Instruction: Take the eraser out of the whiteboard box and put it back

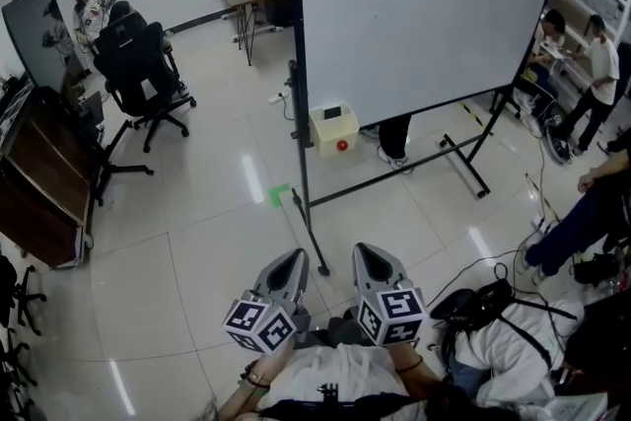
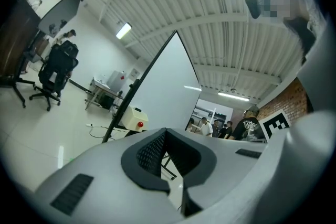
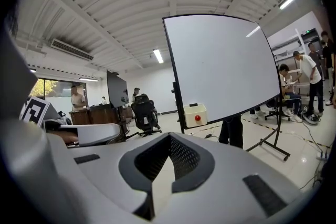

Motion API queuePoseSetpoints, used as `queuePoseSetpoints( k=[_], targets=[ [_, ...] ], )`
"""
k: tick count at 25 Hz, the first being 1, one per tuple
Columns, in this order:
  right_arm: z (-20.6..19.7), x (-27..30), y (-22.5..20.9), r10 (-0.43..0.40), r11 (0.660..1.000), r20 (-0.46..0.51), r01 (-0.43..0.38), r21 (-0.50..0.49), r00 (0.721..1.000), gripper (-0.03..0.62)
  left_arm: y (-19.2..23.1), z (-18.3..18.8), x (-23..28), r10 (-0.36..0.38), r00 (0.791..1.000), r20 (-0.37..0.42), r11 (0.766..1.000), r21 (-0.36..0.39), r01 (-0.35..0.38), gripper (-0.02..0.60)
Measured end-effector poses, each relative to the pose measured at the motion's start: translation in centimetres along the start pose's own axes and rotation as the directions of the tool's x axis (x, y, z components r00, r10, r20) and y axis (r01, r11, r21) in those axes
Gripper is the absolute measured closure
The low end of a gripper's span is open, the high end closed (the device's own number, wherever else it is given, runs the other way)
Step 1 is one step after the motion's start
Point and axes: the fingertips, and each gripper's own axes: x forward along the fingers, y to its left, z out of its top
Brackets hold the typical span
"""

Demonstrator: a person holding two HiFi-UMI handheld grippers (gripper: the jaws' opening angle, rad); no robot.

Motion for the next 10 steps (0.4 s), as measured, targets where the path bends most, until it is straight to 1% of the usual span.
queuePoseSetpoints(
  k=[4,10],
  targets=[
    [0.1,0.4,0.6,0.016,1.0,-0.005,-0.016,0.005,1.0,0.591,0.4,0.0,-0.4,0.011,1.0,-0.003,1.0,0.0,-0.011,0.595],
    [0.0,1.0,0.4,0.017,1.0,-0.007,-0.017,0.01,1.0,0.591,1.3,0.3,-0.5,0.031,1.0,0.003,1.0,-0.001,-0.031,0.595]
  ],
)
